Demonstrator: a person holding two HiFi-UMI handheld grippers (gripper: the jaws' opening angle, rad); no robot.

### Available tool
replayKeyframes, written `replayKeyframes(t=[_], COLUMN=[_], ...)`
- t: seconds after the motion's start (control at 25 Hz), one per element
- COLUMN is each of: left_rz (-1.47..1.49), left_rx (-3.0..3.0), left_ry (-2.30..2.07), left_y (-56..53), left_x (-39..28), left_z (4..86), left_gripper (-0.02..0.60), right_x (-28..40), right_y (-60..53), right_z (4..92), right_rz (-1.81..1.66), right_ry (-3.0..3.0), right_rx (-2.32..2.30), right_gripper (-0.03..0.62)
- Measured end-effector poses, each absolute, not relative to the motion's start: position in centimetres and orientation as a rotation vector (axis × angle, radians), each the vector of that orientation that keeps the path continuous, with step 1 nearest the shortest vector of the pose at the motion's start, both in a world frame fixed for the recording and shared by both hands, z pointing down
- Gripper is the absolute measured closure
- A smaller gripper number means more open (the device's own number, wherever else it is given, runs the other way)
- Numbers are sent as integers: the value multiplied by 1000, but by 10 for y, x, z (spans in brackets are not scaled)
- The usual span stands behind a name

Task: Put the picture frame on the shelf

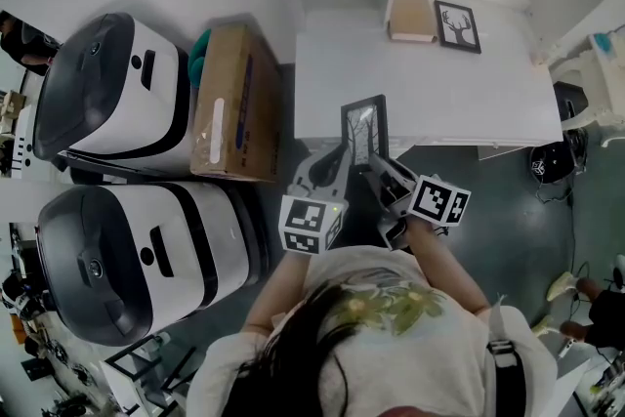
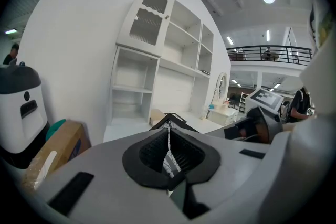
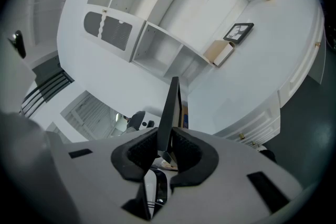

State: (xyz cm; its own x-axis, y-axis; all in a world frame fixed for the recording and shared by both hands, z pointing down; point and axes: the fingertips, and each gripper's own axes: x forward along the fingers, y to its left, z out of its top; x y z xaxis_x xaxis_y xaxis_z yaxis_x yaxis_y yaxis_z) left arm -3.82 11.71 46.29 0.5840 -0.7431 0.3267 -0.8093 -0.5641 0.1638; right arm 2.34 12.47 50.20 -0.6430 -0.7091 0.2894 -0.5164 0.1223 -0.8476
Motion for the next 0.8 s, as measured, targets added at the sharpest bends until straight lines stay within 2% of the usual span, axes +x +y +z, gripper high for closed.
replayKeyframes(t=[0.8], left_rz=[384], left_rx=[2518], left_ry=[-1220], left_y=[45], left_x=[-24], left_z=[475], left_gripper=[543], right_x=[33], right_y=[41], right_z=[508], right_rz=[-1450], right_ry=[2345], right_rx=[-1354], right_gripper=[507])
